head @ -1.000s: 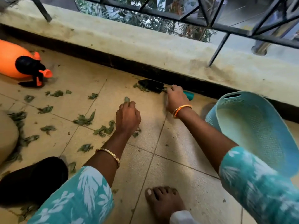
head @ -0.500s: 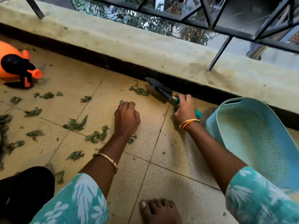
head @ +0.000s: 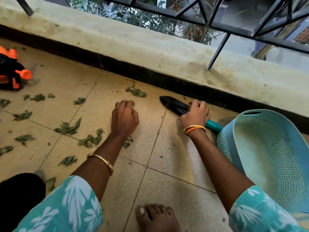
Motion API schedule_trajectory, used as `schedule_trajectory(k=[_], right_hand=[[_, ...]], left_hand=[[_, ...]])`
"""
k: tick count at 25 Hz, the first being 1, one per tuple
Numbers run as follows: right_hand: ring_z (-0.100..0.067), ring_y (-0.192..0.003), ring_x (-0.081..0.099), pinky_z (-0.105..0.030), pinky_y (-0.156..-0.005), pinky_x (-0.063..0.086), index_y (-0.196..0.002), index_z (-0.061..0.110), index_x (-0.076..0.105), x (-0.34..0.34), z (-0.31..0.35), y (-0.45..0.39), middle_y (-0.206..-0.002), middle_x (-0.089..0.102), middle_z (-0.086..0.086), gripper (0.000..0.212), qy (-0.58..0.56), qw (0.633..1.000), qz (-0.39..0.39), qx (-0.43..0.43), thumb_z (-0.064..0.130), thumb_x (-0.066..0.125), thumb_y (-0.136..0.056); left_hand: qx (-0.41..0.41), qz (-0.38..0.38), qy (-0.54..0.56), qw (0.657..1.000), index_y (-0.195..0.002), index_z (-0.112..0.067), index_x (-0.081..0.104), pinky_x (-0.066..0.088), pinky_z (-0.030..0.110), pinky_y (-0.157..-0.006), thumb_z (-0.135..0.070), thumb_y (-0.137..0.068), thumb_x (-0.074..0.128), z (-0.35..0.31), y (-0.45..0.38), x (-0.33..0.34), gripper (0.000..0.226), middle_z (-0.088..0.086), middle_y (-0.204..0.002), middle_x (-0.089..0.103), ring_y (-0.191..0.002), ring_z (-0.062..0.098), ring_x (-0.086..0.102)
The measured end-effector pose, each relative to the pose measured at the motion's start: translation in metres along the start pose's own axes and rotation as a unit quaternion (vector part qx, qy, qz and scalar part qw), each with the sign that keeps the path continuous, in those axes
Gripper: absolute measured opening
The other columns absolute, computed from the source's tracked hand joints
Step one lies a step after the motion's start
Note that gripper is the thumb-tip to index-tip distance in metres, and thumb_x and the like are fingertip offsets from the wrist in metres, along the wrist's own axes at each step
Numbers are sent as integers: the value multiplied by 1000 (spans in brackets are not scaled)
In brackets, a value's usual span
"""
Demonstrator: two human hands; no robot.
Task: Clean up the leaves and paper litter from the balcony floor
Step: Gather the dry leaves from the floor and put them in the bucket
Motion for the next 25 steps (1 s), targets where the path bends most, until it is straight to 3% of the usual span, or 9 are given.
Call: schedule_trajectory(k=[2, 6, 9, 11, 17, 19, 21, 25], right_hand=[[-27, -120, 37, -38, -105, 34, -125, 10, 50, 1, 37, -8, -129, 40, -12, 45, -58, 996, -6, -69, 3, 54, -80], [-29, -132, 28, -37, -111, 31, -138, 12, 39, 45, 117, -20, -144, 29, -13, 62, 7, 956, 148, -254, 2, 59, -81], [-31, -139, 15, -47, -113, 25, -147, 23, 21, 78, 144, -26, -154, 11, -10, 84, 69, 920, 257, -287, 3, 63, -77], [-31, -141, 10, -49, -114, 22, -149, 26, 14, 92, 164, -26, -156, 4, -8, 88, 82, 904, 288, -306, 8, 62, -78], [-30, -144, 8, -42, -116, 16, -149, 23, 18, 121, 196, -16, -157, 5, -8, 76, 151, 867, 270, -391, 14, 55, -84], [-31, -141, 18, -40, -113, 25, -147, 16, 23, 123, 184, -7, -154, 16, -13, 72, 146, 857, 214, -445, 7, 58, -85], [-32, -133, 35, -39, -107, 38, -142, 9, 34, 117, 159, 1, -147, 32, -17, 55, 84, 869, 163, -458, 7, 55, -91], [-32, -104, 58, -40, -82, 53, -108, 2, 67, 92, 133, 8, -113, 64, -17, 22, 50, 872, 50, -484, 0, 58, -88]], left_hand=[[-14, -14, 25, 999, -118, -5, 59, 43, 41, -87, -10, -90, 50, 2, -2, -7, 30, 14, -117, 59, -108, 30, 51], [-85, -29, 99, 991, -119, -9, 57, 39, 30, -84, -14, -93, 48, 31, -8, -25, 28, 10, -122, 56, -113, 25, 49], [-154, -47, 159, 974, -119, -10, 58, 43, 29, -84, -15, -93, 52, 60, -13, -35, 27, 10, -123, 56, -109, 24, 54], [-202, -50, 202, 957, -119, -12, 57, 46, 30, -84, -16, -93, 53, 72, -13, -35, 26, 9, -123, 57, -106, 22, 56], [-263, -35, 267, 926, -121, -10, 52, 39, 23, -81, -17, -96, 50, 93, -4, -27, 26, 10, -122, 57, -101, 16, 53], [-264, -34, 284, 921, -122, -10, 52, 39, 23, -79, -16, -97, 49, 96, -3, -27, 26, 9, -122, 57, -99, 14, 52], [-265, -38, 298, 916, -120, -9, 54, 39, 22, -78, -14, -97, 49, 96, -1, -28, 24, 8, -121, 58, -98, 12, 52], [-264, -66, 307, 912, -113, -10, 59, 41, 9, -66, -11, -97, 49, 88, 4, -31, 19, 1, -108, 60, -88, 6, 53]])
Point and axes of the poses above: each hand's wrist, its own y-axis away from the middle knuckle, its own x-axis out of the palm, z = x × y, the point moved 7 cm from there along -y, towards the middle knuckle
